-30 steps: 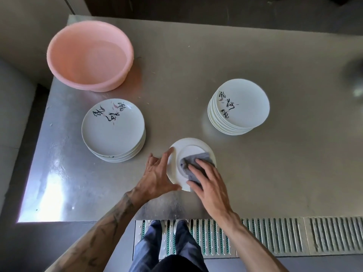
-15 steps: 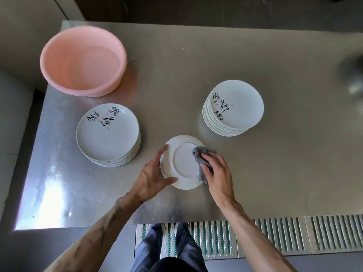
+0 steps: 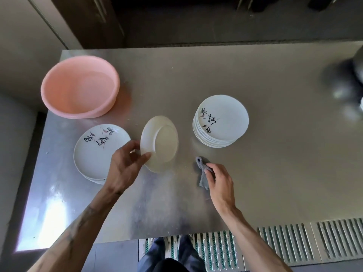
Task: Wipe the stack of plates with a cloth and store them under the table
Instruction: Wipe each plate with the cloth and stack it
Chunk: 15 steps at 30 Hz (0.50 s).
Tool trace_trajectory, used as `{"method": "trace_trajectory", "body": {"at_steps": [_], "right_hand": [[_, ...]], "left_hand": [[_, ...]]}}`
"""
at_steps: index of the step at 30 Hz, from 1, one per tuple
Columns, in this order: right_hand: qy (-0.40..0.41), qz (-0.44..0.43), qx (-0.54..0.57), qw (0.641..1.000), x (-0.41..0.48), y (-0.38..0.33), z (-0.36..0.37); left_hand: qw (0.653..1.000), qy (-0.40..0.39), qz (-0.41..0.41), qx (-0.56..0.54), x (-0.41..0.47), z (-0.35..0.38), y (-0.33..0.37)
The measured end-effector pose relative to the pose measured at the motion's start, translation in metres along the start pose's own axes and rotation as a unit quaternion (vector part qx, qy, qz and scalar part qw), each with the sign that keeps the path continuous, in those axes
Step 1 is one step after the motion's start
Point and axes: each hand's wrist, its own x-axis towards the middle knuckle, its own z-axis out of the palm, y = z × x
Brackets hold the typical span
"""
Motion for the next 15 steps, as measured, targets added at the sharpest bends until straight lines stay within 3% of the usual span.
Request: {"method": "trace_trajectory", "body": {"at_steps": [4, 10, 15], "right_hand": [[-0.007, 0.013, 0.002, 1.000, 0.001, -0.001, -0.002], [-0.010, 0.019, 0.010, 1.000, 0.003, -0.003, -0.005], [-0.011, 0.024, 0.019, 0.999, 0.005, 0.002, -0.008]], "left_hand": [[0.986, 0.067, 0.127, 0.086, 0.018, 0.009, 0.045], [0.935, 0.076, 0.299, 0.175, 0.055, 0.062, 0.093], [0.908, 0.060, 0.355, 0.216, 0.078, 0.105, 0.093]]}}
